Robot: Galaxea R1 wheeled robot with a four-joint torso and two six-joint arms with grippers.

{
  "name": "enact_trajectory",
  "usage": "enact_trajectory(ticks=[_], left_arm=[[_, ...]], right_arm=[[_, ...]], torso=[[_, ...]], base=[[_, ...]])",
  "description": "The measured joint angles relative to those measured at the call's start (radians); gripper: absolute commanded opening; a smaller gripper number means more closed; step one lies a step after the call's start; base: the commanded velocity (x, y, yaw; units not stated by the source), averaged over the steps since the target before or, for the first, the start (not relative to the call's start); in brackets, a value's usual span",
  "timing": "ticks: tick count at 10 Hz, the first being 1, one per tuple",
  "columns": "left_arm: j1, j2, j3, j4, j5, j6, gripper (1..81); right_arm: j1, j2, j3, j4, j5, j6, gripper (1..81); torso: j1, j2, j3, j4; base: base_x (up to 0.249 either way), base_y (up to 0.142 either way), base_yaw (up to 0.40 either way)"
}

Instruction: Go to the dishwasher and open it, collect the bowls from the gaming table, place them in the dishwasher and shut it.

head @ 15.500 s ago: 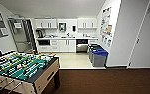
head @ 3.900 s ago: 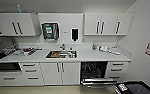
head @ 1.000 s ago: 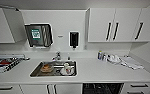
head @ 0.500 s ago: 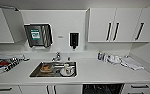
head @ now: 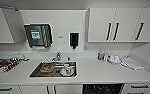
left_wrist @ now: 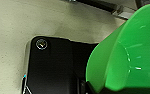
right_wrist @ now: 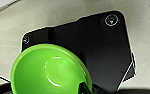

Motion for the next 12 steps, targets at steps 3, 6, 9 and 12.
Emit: enact_trajectory(ticks=[3,6,9,12], left_arm=[[0.0,-0.079,0.111,0.0,-0.018,0.0,1.0],[0.0,-0.164,0.192,0.0,-0.04,0.0,1.0],[-0.006,-0.244,0.271,-0.003,-0.071,-0.003,1.0],[-0.03,-0.313,0.32,-0.004,-0.107,-0.031,1.0]], right_arm=[[0.02,-0.081,0.081,0.001,0.0,0.004,1.0],[0.054,-0.161,0.157,0.004,-0.008,0.005,1.0],[0.112,-0.229,0.216,0.027,-0.013,0.011,1.0],[0.136,-0.263,0.255,0.051,-0.014,0.012,1.0]], torso=[[0.0,0.0,0.0,0.0],[0.0,0.0,-0.009,0.0],[-0.001,0.0,-0.087,0.0],[0.001,0.001,-0.172,0.0]], base=[[0.0,0.0,0.0],[0.0,0.0,0.0],[0.0,0.0,0.0],[0.0,0.0,0.0]])
